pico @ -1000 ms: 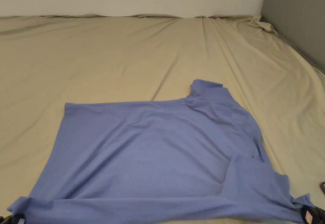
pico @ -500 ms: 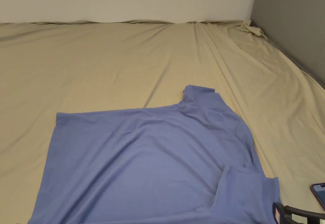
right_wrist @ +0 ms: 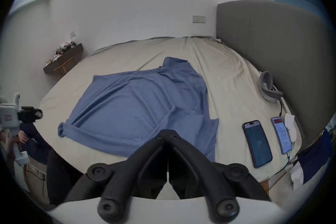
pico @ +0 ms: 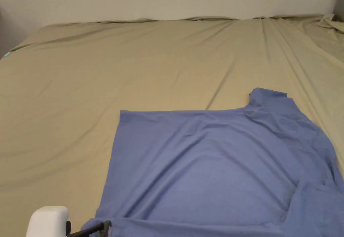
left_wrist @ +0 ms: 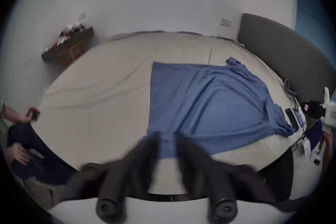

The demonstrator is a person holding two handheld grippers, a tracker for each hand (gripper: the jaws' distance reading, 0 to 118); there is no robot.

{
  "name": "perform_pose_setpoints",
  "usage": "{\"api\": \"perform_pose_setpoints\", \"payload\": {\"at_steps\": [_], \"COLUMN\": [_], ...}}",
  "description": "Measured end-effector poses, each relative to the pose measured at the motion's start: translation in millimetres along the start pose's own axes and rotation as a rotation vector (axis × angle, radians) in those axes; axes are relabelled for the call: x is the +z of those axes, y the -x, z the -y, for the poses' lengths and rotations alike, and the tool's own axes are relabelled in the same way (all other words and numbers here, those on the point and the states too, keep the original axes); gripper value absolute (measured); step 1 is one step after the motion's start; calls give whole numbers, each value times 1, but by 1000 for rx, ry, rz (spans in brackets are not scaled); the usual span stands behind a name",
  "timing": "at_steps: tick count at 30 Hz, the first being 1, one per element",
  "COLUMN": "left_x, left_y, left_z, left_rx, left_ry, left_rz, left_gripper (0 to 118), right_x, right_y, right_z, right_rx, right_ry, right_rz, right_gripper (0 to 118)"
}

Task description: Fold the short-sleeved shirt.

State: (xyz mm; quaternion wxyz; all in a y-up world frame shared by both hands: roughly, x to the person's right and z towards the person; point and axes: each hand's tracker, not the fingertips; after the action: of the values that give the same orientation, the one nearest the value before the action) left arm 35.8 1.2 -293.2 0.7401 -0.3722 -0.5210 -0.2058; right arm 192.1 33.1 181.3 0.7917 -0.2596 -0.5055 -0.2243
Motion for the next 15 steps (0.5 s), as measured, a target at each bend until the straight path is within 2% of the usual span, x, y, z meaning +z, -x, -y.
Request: {"api": "perform_pose_setpoints", "payload": {"at_steps": [1, 5, 9, 10, 11, 12, 13, 15], "left_x": [-16, -71, -102, -103, -102, -97, -93, -87], "left_y": [6, 18, 26, 27, 25, 22, 17, 6], "left_z": [4, 15, 18, 19, 19, 18, 17, 13], "left_rx": [1, -24, -6, -6, 19, 25, 21, -56], "left_ry": [21, 111, 146, 147, 151, 131, 127, 112], "left_rz": [5, -92, -61, -21, -7, -5, -7, -41], "left_gripper": [92, 93, 92, 86, 64, 21, 10, 9], "right_x": [-2, -7, -11, -13, -15, -17, -20, -30], "right_y": [1, 12, 18, 19, 19, 18, 16, 12], "right_z": [1, 6, 10, 11, 12, 12, 12, 13], "right_rx": [-2, 16, 18, 22, 25, 28, 29, 28], "right_ry": [11, 42, 71, 83, 96, 110, 125, 164], "right_rz": [-17, -30, -34, -34, -31, -27, -21, 17], "right_gripper": [3, 3, 3, 3, 3, 3, 3, 4]}}
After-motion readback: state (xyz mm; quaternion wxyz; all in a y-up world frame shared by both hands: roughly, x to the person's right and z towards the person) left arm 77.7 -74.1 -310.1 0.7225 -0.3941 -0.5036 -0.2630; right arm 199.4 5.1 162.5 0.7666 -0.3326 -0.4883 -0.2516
